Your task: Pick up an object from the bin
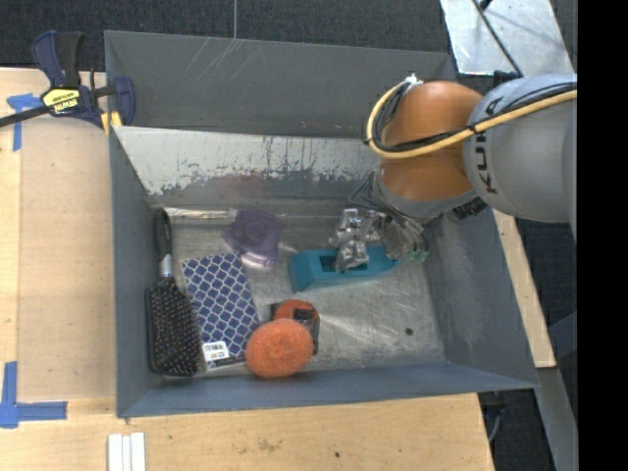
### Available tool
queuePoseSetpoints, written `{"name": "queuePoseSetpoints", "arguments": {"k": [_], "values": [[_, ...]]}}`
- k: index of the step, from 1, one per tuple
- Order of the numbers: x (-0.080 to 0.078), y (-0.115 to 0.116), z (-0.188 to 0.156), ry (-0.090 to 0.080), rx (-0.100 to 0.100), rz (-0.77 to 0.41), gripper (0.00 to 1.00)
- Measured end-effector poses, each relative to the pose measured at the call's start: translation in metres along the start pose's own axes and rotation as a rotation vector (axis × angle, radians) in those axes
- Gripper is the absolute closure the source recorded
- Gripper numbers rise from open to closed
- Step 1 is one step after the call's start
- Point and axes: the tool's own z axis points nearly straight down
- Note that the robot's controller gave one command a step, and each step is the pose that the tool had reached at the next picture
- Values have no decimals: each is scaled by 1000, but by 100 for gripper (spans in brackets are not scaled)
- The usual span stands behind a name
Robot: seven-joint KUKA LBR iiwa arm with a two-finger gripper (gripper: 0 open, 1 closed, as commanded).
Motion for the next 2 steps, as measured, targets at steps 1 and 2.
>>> {"name": "queuePoseSetpoints", "arguments": {"k": [1,2], "values": [[3,11,-49,11,-1,6,100],[-3,15,-103,4,-1,13,100]]}}
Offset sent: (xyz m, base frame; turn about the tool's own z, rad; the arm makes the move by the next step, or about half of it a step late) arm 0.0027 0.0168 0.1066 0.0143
